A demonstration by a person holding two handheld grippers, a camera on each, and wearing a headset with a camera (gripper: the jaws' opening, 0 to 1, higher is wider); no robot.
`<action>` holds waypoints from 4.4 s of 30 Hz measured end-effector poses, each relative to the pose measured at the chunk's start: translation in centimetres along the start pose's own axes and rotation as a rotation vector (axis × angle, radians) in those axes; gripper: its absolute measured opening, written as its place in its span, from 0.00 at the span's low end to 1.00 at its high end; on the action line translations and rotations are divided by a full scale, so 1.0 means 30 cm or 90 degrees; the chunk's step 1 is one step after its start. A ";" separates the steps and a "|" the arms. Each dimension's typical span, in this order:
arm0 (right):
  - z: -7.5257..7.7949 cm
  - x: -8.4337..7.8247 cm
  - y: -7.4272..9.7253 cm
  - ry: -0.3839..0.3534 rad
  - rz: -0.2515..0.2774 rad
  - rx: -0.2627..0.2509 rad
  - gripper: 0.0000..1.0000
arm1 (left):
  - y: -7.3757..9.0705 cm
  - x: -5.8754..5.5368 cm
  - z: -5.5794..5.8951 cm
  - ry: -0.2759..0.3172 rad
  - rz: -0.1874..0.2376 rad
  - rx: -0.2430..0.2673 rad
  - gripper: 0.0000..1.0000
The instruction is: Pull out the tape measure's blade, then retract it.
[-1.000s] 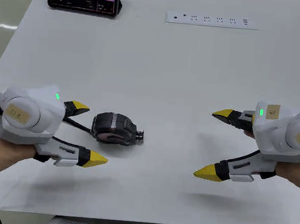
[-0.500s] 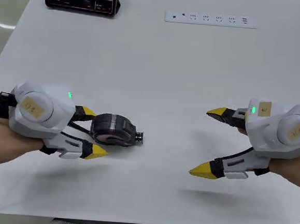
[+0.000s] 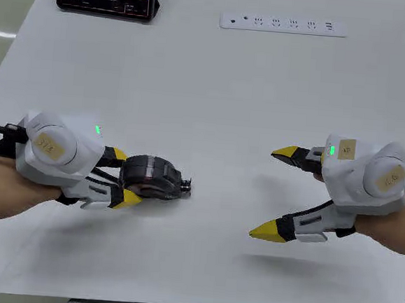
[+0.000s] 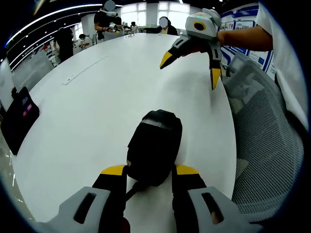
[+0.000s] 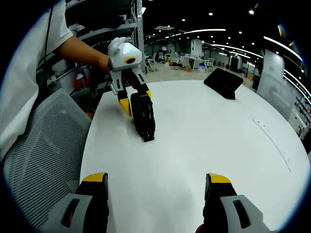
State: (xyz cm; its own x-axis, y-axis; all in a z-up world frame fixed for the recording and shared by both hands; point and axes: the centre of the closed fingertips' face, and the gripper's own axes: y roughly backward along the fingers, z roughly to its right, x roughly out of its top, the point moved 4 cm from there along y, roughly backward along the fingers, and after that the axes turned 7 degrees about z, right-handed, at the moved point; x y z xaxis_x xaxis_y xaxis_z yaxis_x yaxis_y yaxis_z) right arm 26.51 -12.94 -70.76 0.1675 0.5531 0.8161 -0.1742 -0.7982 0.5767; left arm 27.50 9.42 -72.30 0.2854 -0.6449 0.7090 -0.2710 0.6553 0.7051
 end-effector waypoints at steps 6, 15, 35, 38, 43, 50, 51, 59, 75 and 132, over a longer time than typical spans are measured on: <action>-0.002 0.003 -0.011 0.001 0.001 0.003 0.79 | -0.002 -0.003 -0.009 -0.006 -0.003 -0.003 0.27; -0.004 0.004 -0.030 0.007 0.002 0.009 0.76 | -0.002 -0.002 -0.008 -0.012 -0.005 -0.003 0.27; 0.014 0.053 -0.144 0.014 0.039 0.057 0.53 | -0.003 -0.003 -0.005 -0.024 -0.019 -0.008 0.26; 0.012 0.056 -0.163 0.015 0.040 0.067 0.50 | -0.003 -0.003 -0.005 -0.023 -0.018 -0.009 0.26; 0.011 0.061 -0.193 0.012 0.045 0.077 0.46 | -0.003 -0.004 -0.005 -0.026 -0.020 -0.010 0.26; 0.004 0.069 -0.230 0.023 0.050 0.092 0.40 | -0.004 -0.004 -0.004 -0.025 -0.022 -0.010 0.26; 0.002 0.070 -0.236 0.027 0.051 0.096 0.38 | -0.004 -0.004 -0.004 -0.025 -0.022 -0.010 0.26; -0.005 0.074 -0.277 0.032 0.057 0.117 0.30 | -0.004 -0.003 -0.004 -0.027 -0.024 -0.009 0.26; -0.023 0.094 -0.343 0.039 0.076 0.136 0.20 | -0.003 -0.004 -0.008 -0.028 -0.025 -0.009 0.26; -0.033 0.079 -0.380 0.070 0.068 0.126 0.11 | -0.012 -0.001 -0.004 -0.058 -0.048 -0.012 0.25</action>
State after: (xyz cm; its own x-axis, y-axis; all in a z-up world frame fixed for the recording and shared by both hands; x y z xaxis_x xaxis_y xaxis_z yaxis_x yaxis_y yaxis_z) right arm 27.93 -2.28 -75.35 0.0504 0.4777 0.8771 0.0095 -0.8784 0.4779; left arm 27.70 9.25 -72.59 0.2188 -0.7251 0.6529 -0.2343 0.6105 0.7566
